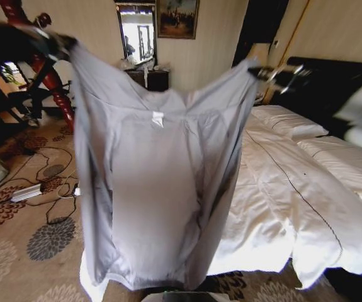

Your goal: Pick up the clothes from the bed and hang them on the clothes hanger.

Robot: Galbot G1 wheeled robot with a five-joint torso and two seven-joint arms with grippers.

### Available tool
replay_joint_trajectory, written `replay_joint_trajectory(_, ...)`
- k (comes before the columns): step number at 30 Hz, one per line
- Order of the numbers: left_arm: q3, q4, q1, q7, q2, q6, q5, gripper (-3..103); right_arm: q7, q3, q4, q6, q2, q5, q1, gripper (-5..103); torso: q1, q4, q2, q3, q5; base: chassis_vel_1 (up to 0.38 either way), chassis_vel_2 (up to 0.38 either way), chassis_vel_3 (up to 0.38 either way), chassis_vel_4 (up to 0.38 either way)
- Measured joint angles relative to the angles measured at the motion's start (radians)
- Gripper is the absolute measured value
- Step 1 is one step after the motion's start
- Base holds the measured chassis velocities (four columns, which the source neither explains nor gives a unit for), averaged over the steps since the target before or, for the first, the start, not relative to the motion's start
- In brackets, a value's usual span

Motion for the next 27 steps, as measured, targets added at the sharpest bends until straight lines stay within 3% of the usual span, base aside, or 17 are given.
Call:
replay_joint_trajectory(3, 0.053, 0.075, 0.072, 0.015, -0.075, -0.004, 0.104, 0, -0.057, -0.025, -0.08, 0.011, 0.046, -0.137, -0.082, 0, 0.0, 0.0002, 0.0, 0.0, -0.0002, 0.0, 0.0, 0.0, 0.0)
replay_joint_trajectory(5, 0.056, 0.09, 0.087, 0.02, -0.087, -0.004, 0.122, 0, -0.07, -0.033, -0.098, 0.015, 0.055, -0.167, -0.094, 0, 0.0, 0.0, 0.0, 0.0, -0.0004, 0.0, 0.0, 0.0, 0.0)
replay_joint_trajectory(8, 0.056, 0.199, 0.201, 0.06, -0.166, -0.008, 0.248, 0, -0.115, -0.126, -0.216, 0.041, 0.13, -0.3, -0.11, 0, 0.0, -0.0003, 0.0, 0.0, -0.0002, 0.0, 0.0, 0.0, 0.0)
replay_joint_trajectory(10, 0.054, 0.216, 0.219, 0.067, -0.177, -0.009, 0.269, 0, -0.119, -0.147, -0.235, 0.045, 0.148, -0.316, -0.105, 0, 0.0, -0.0003, 0.0, 0.0, -0.0001, 0.0, 0.0, 0.0, 0.0)
replay_joint_trajectory(12, 0.048, 0.277, 0.292, 0.092, -0.224, -0.017, 0.338, 0, -0.129, -0.234, -0.305, 0.062, 0.233, -0.373, -0.076, 0, 0.0, 0.0007, 0.0, 0.0, -0.0005, 0.0, 0.0, 0.0, 0.0)
replay_joint_trajectory(15, 0.042, 0.308, 0.333, 0.099, -0.252, -0.023, 0.375, 0, -0.134, -0.282, -0.343, 0.074, 0.283, -0.403, -0.057, 0, 0.0, 0.0007, 0.0, 0.0, -0.0004, 0.0, 0.0, 0.0, 0.0)
replay_joint_trajectory(19, 0.041, 0.397, 0.43, 0.117, -0.332, -0.04, 0.478, 0, -0.17, -0.406, -0.477, 0.101, 0.407, -0.517, -0.015, 0, 0.0, 0.0007, 0.0, 0.0, -0.0005, 0.0, 0.0, 0.0, 0.0)
replay_joint_trajectory(27, 0.037, 0.554, 0.479, 0.128, -0.479, -0.069, 0.591, 0, -0.18, -0.489, -0.635, 0.121, 0.513, -0.616, 0.025, 0, -0.001, -0.0002, 0.0, 0.0, -0.0002, 0.0, 0.0, 0.0, 0.0)
